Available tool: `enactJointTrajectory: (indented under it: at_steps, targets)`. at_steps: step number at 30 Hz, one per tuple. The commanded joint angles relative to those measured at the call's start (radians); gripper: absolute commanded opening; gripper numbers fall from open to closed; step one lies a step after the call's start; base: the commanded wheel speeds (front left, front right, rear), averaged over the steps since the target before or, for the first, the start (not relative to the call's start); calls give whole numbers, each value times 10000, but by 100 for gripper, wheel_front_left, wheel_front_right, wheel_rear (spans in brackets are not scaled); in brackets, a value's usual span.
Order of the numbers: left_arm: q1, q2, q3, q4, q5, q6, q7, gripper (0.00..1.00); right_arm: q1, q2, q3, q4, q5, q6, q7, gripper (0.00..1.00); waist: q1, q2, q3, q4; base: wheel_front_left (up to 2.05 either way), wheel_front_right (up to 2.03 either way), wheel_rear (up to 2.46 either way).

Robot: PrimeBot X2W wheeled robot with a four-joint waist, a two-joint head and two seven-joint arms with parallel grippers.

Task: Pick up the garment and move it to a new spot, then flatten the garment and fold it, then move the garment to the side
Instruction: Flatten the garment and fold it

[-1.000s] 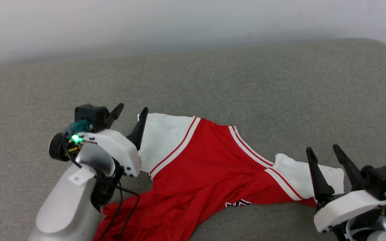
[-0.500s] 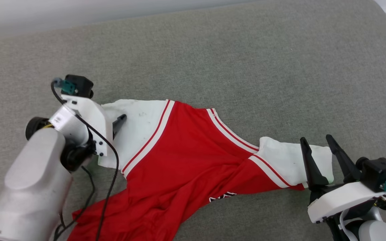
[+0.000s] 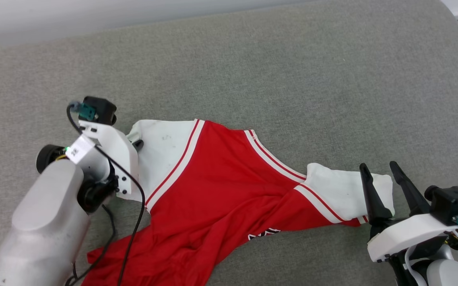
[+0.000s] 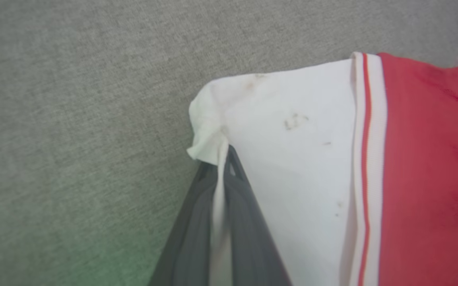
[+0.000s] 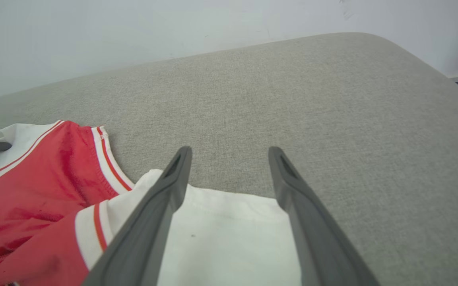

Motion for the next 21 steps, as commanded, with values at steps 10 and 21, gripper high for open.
enactJointTrajectory:
  at_steps: [10, 21]
  targets:
    - [1451, 23, 764, -293, 41, 847, -2812, 0, 163, 9, -710, 377, 95, -3, 326, 100, -1, 0, -1094, 636, 0, 0, 0]
    - [3391, 378, 1204, -2485, -164, 1739, -3585, 0, -220, -358, -1862, 1470, 48, -3, 2812, 100, -1, 0, -1753, 1361, 0, 0, 0]
